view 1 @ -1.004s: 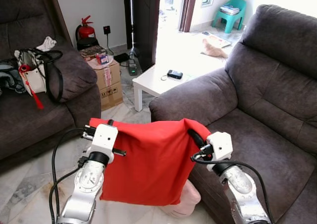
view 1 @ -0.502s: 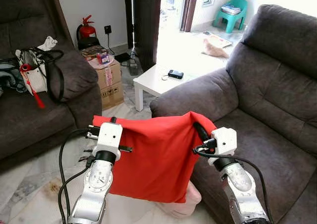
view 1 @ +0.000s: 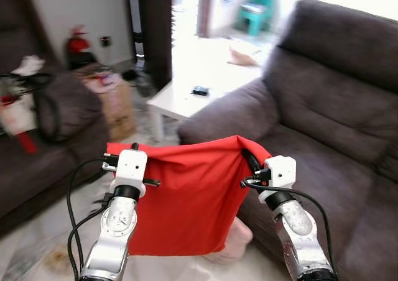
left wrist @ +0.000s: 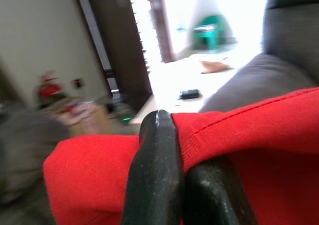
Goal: Move the pillow to the sofa from floor
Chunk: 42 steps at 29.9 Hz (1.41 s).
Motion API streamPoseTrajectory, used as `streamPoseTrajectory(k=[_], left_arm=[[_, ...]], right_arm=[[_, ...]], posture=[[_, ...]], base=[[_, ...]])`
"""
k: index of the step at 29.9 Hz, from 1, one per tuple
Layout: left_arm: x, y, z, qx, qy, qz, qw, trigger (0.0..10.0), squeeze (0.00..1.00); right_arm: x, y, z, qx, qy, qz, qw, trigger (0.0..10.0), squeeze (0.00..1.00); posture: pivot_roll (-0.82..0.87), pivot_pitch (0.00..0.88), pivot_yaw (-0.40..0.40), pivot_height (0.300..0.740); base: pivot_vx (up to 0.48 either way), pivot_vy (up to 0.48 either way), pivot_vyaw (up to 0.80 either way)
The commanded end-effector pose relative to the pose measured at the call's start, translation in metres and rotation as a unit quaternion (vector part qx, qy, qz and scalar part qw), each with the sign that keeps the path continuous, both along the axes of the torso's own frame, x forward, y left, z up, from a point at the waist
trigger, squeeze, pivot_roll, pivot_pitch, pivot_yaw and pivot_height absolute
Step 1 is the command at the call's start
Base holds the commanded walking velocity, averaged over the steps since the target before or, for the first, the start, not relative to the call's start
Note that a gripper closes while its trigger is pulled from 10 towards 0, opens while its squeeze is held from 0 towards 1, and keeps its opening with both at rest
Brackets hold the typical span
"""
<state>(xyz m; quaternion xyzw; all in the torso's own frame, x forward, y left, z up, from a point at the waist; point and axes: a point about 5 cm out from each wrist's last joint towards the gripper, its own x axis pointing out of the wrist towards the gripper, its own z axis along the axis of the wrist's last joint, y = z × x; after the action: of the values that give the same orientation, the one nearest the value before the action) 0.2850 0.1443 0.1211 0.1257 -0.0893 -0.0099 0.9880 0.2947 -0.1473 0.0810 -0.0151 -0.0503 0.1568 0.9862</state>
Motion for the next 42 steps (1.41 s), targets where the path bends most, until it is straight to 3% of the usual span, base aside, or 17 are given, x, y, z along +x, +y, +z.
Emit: streamPoseTrajectory(k=[1,34,42], left_arm=[[0.0021,-0.0068,0.0161,0.003,-0.041,-0.017,0.999,10.0,0.0],[0.003,-0.0109,0.0131,0.005,-0.036,-0.034,0.999,10.0,0.0],[0.0048,-0.0071,0.0157,0.013,-0.04,-0.028,0.999,10.0,0.0]], right_arm=[[0.0065,-0.0058,0.0156,0.007,-0.034,-0.016,0.999,10.0,0.0],[0.0108,-0.0088,0.0141,-0.004,-0.032,-0.023,0.999,10.0,0.0],[0.0108,-0.0021,0.0157,0.004,-0.042,-0.017,0.999,10.0,0.0]], posture=[[0.01,0.0,-0.071,0.74],[0.01,0.0,-0.065,0.74],[0.02,0.0,-0.058,0.74]], base=[[0.0,0.0,-0.8],[0.0,0.0,-0.8],[0.0,0.0,0.0]])
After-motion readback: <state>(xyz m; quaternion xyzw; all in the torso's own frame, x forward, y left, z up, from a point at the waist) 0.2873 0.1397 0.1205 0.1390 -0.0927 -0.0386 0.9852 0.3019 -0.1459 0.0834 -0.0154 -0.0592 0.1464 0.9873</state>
